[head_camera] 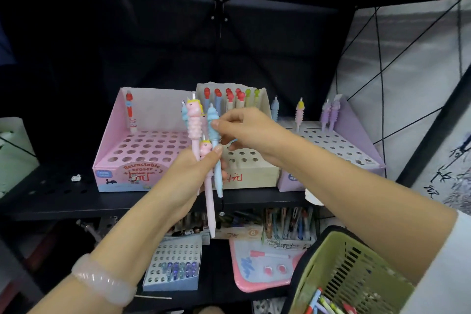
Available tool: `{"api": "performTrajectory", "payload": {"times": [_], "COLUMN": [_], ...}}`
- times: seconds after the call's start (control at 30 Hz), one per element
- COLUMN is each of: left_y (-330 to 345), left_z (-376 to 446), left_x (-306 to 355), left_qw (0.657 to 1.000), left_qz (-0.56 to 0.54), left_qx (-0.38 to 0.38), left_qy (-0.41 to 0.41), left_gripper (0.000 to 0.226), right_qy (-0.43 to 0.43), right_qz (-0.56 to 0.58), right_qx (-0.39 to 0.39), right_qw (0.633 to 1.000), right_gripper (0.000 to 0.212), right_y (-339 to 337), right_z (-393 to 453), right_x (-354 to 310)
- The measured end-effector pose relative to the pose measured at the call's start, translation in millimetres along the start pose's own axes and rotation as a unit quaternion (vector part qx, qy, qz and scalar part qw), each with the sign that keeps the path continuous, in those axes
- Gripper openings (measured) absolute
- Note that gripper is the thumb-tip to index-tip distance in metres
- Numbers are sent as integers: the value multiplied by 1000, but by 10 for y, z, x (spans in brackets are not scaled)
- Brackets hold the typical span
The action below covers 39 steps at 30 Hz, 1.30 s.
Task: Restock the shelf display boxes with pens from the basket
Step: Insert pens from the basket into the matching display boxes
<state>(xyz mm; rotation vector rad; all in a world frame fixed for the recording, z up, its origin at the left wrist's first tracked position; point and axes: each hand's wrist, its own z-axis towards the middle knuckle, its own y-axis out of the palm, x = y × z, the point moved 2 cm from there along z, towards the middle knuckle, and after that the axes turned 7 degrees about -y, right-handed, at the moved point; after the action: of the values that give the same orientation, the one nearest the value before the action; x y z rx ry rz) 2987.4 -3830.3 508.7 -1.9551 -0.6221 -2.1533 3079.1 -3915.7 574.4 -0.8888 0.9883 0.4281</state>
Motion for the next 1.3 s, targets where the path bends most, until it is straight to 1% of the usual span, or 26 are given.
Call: {"api": "performTrajectory", "payload": {"times": [0.07, 0.1, 0.17, 0.2, 0.23, 0.3, 0.37, 0.43, 0.47, 0.57, 0.77, 0.83, 0.97, 1.03, 1.13, 1.2, 1.3], "left_y": [121, 188, 316, 381, 439, 542, 612, 654, 659, 637, 564, 558, 546, 541, 566, 596, 624], "left_z": [50, 78, 136, 162, 188, 235, 282, 333, 360, 424, 482, 482, 456, 446, 406, 368, 295], "left_x": [12, 24, 57, 76, 90, 109, 124, 126, 119, 85, 47, 29, -4, -12, 9, 9, -2], "left_qw": [1000, 1000, 999, 999, 999, 999, 999, 1000, 1000, 1000, 1000, 1000, 1000, 1000, 1000, 999, 999], "left_qz": [11, 9, 13, 19, 24, 25, 27, 23, 22, 20, -5, -9, 13, 14, 7, 16, 36], "left_qx": [-10, -17, -29, -33, -36, -32, -22, -15, -9, 13, 20, 20, 15, 20, 28, 31, 37], "left_qy": [-7, -11, -13, -12, -11, -11, -7, 1, 6, 14, 9, 4, 2, -1, -5, -8, -12], "left_gripper": [15, 16, 17, 17, 16, 14, 11, 8, 8, 9, 8, 9, 13, 17, 15, 13, 10], "right_qy": [-4, -5, -15, -26, -38, -56, -60, -47, -42, -42, -33, -9, 32, 53, 75, 85, 88], "right_qz": [33, 69, 140, 152, 143, 66, -52, -159, -192, -239, -274, -290, -268, -285, -313, -307, -252], "right_qx": [30, 62, 161, 218, 272, 359, 386, 368, 354, 322, 315, 290, 239, 220, 195, 193, 221], "right_qw": [999, 996, 977, 964, 951, 929, 919, 915, 914, 915, 908, 912, 933, 931, 927, 928, 938], "right_gripper": [18, 18, 15, 14, 14, 13, 9, 12, 13, 16, 24, 24, 24, 24, 19, 16, 15], "right_y": [-159, -275, -588, -772, -955, -1265, -1438, -1493, -1488, -1414, -1492, -1470, -1421, -1452, -1471, -1458, -1428], "right_z": [-16, -12, 14, 32, 53, 97, 162, 244, 287, 394, 514, 529, 580, 609, 617, 596, 544], "right_x": [28, 39, 61, 89, 131, 260, 417, 585, 662, 861, 936, 1002, 1090, 1054, 1011, 1013, 1081]}}
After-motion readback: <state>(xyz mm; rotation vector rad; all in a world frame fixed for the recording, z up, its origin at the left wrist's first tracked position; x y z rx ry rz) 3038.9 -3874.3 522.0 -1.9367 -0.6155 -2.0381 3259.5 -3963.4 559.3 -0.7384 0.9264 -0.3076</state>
